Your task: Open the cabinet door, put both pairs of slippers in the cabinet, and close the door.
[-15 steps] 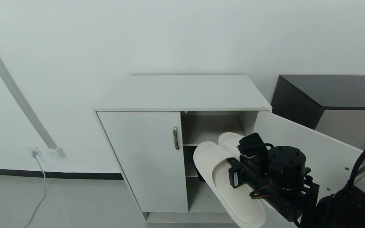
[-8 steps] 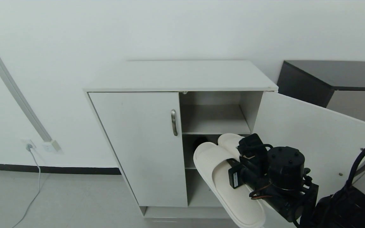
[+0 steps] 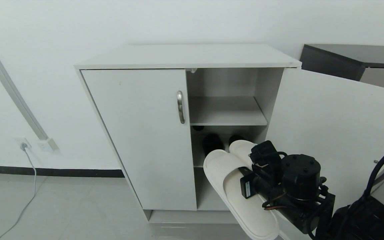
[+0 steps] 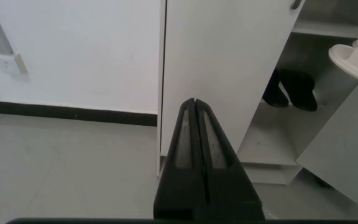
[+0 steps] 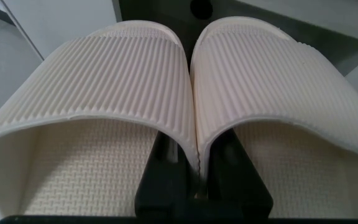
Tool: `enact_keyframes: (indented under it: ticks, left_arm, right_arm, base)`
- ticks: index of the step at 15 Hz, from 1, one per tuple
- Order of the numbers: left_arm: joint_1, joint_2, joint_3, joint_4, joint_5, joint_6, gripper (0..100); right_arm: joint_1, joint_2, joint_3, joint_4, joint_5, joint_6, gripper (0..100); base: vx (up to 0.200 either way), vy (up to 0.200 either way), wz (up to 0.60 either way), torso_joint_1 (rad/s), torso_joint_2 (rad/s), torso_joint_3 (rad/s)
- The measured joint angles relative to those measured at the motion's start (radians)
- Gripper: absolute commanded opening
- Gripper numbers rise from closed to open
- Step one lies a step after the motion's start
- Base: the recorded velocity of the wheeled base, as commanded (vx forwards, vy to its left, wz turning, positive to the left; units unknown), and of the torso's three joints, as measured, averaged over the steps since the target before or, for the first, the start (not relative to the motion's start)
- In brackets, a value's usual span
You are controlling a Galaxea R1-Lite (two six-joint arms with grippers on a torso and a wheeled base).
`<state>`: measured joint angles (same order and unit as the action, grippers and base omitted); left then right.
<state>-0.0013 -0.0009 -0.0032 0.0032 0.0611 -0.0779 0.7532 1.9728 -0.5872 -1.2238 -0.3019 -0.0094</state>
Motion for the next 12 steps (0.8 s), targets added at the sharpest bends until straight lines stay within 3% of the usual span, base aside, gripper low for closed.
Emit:
enact_keyframes:
  ticks: [5,12]
  left_arm:
    - [0.000,0.000,0.000,0.000,0.000,0.000,0]
    - [0.000,0.000,0.000,0.000,0.000,0.000,0]
  right_arm:
    - [-0.001,0.004,0.001,0.000,0.000,0.000,0]
    - [0.000,0.019,0.007,-0.033,-0.002,-0.014,0]
  base:
    - [0.000,0.000,0.00,-0.023,0.37,0.348]
    - [0.000,0.000,0.00,-0.001,0.03,0.024]
